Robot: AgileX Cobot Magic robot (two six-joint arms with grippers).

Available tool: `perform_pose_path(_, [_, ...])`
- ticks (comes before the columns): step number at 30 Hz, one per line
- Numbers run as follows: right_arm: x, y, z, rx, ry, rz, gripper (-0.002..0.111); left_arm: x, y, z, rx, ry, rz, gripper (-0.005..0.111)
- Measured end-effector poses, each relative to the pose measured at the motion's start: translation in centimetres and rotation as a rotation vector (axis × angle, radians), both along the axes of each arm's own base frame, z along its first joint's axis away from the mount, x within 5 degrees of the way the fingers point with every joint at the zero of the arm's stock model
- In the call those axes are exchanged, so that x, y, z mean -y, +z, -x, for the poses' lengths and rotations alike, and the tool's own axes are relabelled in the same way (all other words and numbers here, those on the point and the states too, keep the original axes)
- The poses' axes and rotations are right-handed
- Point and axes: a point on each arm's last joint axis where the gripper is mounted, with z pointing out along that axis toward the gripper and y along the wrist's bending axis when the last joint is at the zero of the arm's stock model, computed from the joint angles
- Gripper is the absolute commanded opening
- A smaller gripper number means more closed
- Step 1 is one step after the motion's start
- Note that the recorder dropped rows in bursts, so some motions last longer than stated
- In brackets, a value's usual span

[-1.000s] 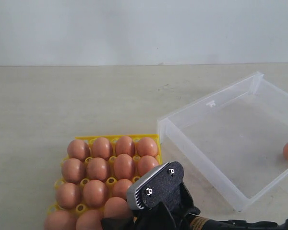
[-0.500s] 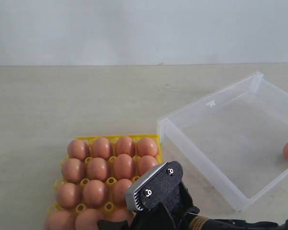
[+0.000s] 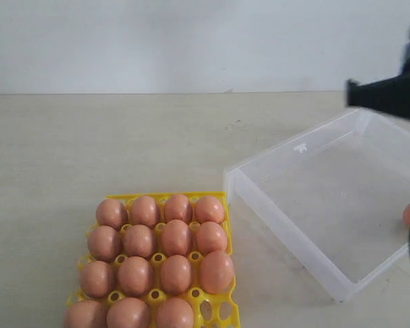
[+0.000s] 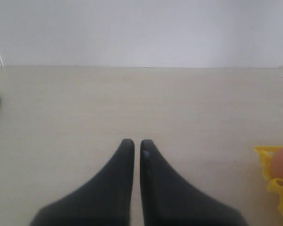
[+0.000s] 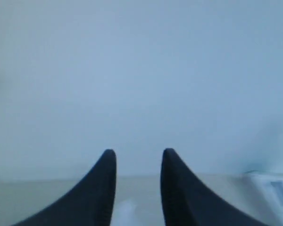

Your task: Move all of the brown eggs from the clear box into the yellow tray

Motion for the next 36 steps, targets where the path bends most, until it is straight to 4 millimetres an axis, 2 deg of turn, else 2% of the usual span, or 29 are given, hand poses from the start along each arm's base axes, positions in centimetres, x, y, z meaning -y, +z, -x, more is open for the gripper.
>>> perform_pose_path(3, [5.7, 2.2, -1.8, 0.091, -0.206, 0.138, 0.007, 0.0, 0.0, 0.0, 0.0, 0.0, 0.0, 0.004])
perform_pose_path(6, [11.1, 4.7, -2.7, 0.263, -0.328, 0.107, 0.003, 0.0, 0.0, 0.0, 0.0, 0.0, 0.0, 0.004])
perform_pose_path(8, [13.7, 5.8, -3.1, 0.416, -0.341, -0.036, 0.003, 0.0, 0.0, 0.0, 0.0, 0.0, 0.0, 0.004])
perform_pose_path(9, [15.5, 6.6, -3.3, 0.547, -0.335, -0.188, 0.003, 0.0, 0.0, 0.0, 0.0, 0.0, 0.0, 0.004])
perform_pose_path(12, [18.5, 8.4, -3.7, 0.809, -0.219, -0.576, 0.003, 0.0, 0.0, 0.0, 0.0, 0.0, 0.0, 0.004])
perform_pose_path(14, [18.9, 9.9, -4.5, 0.837, -0.057, -0.703, 0.003, 0.0, 0.0, 0.0, 0.0, 0.0, 0.0, 0.004])
perform_pose_path(15, [18.5, 10.8, -5.2, 0.785, 0.055, -0.691, 0.003, 0.0, 0.0, 0.0, 0.0, 0.0, 0.0, 0.004])
perform_pose_path(16, [17.7, 11.5, -6.0, 0.688, 0.18, -0.617, 0.003, 0.0, 0.0, 0.0, 0.0, 0.0, 0.0, 0.004])
perform_pose_path(19, [13.0, 13.1, -7.7, 0.317, 0.594, -0.26, 0.003, 0.0, 0.0, 0.0, 0.0, 0.0, 0.0, 0.004])
perform_pose_path(21, [9.6, 12.5, -8.2, -0.003, 0.814, -0.092, 0.003, 0.0, 0.0, 0.0, 0.0, 0.0, 0.0, 0.004])
perform_pose_path(23, [8.3, 11.0, -8.2, -0.199, 0.866, -0.102, 0.003, 0.0, 0.0, 0.0, 0.0, 0.0, 0.0, 0.004])
perform_pose_path(26, [9.0, 8.7, -8.4, -0.341, 0.755, -0.159, 0.003, 0.0, 0.0, 0.0, 0.0, 0.0, 0.0, 0.004])
perform_pose_path(29, [11.1, 6.3, -9.0, -0.397, 0.507, -0.234, 0.003, 0.0, 0.0, 0.0, 0.0, 0.0, 0.0, 0.004])
perform_pose_path(33, [15.0, 3.5, -8.9, -0.429, 0.078, -0.212, 0.003, 0.0, 0.0, 0.0, 0.0, 0.0, 0.0, 0.004])
perform_pose_path(36, [18.2, 2.8, -8.0, -0.369, -0.312, -0.211, 0.003, 0.0, 0.0, 0.0, 0.0, 0.0, 0.0, 0.004])
